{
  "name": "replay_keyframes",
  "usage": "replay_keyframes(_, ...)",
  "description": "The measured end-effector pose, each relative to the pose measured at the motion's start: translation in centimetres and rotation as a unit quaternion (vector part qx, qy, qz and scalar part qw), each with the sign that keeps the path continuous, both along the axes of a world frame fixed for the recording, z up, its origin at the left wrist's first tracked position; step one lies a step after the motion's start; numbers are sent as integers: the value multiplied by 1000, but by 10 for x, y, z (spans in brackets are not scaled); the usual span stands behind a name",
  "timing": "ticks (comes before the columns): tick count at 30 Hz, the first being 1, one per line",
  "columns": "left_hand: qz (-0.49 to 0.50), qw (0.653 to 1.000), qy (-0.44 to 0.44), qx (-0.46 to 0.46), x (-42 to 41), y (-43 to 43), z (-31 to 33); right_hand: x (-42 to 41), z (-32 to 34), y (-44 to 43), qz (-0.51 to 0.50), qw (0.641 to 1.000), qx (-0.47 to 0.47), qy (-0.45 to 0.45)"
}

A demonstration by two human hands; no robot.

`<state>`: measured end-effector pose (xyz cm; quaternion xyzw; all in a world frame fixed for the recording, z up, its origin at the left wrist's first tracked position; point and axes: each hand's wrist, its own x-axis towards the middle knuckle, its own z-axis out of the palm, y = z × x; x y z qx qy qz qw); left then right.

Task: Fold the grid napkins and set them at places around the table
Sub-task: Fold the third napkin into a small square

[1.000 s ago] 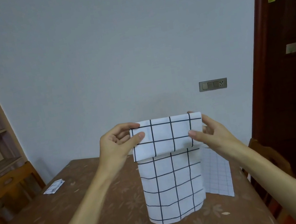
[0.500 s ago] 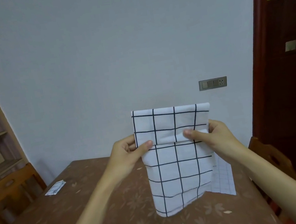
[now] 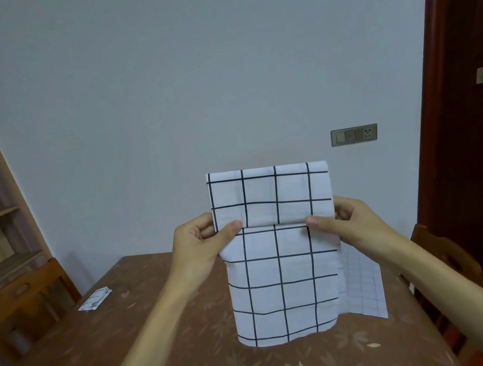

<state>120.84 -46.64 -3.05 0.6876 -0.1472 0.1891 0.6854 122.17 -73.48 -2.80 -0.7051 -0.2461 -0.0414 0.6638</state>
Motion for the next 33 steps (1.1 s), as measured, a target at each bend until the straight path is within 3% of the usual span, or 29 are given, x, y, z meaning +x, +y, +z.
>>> replay_keyframes(8,-23,996,25,86,-5,3,5,0,-1,-3,-41,997,55,-24)
replay_keyframes(12,-36,996,30,76,-6,4,6,2,-2,-14,-7,999,46,-16)
replay_keyframes(19,-38,996,6,75,-2,-1,6,5,-4,-26,-57,996,-4,-75)
replay_keyframes(24,-27,996,46,66,-2,-2,6,7,-4,-32,-61,996,1,-72)
replay_keyframes(28,-18,997,43,68,-2,-6,4,6,-2,-29,-69,997,17,-27)
replay_keyframes(33,16,999,16,27,5,-9,-3,11,-1,-26,-8,996,56,63)
